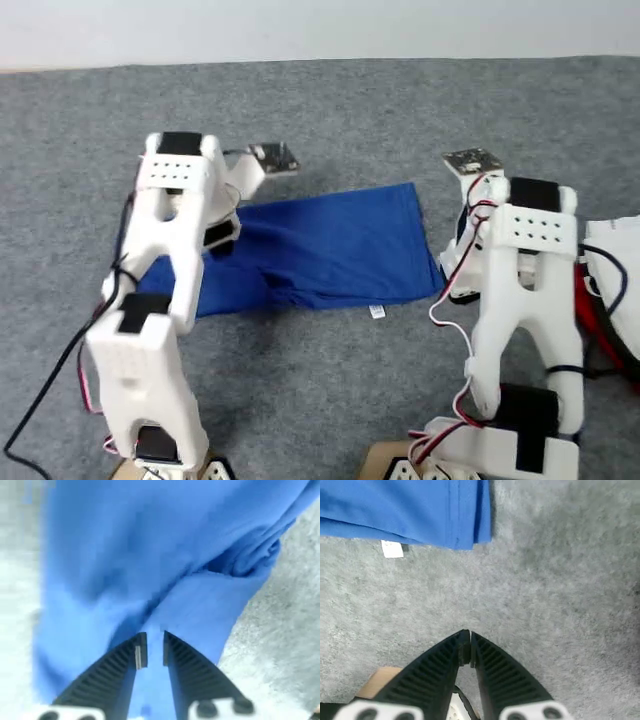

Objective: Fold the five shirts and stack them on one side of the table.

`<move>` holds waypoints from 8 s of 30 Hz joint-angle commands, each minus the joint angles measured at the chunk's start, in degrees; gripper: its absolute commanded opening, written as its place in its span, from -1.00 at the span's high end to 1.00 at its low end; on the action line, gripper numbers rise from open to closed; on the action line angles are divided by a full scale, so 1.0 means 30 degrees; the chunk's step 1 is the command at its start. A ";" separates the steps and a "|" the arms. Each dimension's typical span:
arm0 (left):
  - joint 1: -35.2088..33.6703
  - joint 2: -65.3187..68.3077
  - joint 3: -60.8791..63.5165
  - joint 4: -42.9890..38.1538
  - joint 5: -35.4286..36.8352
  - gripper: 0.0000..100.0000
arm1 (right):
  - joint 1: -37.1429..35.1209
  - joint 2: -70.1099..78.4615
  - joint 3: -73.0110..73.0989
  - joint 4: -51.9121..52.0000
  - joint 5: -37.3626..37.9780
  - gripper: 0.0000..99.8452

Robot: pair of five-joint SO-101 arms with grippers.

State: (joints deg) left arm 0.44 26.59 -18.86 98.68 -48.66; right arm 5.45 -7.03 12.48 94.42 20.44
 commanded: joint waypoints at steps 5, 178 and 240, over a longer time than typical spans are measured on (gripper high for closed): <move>-0.0703 -0.5128 -0.0630 0.0557 0.1641 0.86 | -0.1685 -0.0044 -0.2315 -0.2066 -0.4103 0.98; -2.1304 -0.9319 1.0535 -0.5685 0.7385 0.86 | -1.7978 2.4835 -3.1912 -0.2740 -0.4190 0.91; -2.0396 -0.9319 1.0740 -0.5949 0.7385 0.86 | -2.2198 2.4132 -3.3993 0.2769 -0.2315 0.95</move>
State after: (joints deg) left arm -61.27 1.63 13.76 82.07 -26.24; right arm -59.34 68.92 -89.14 100.40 13.14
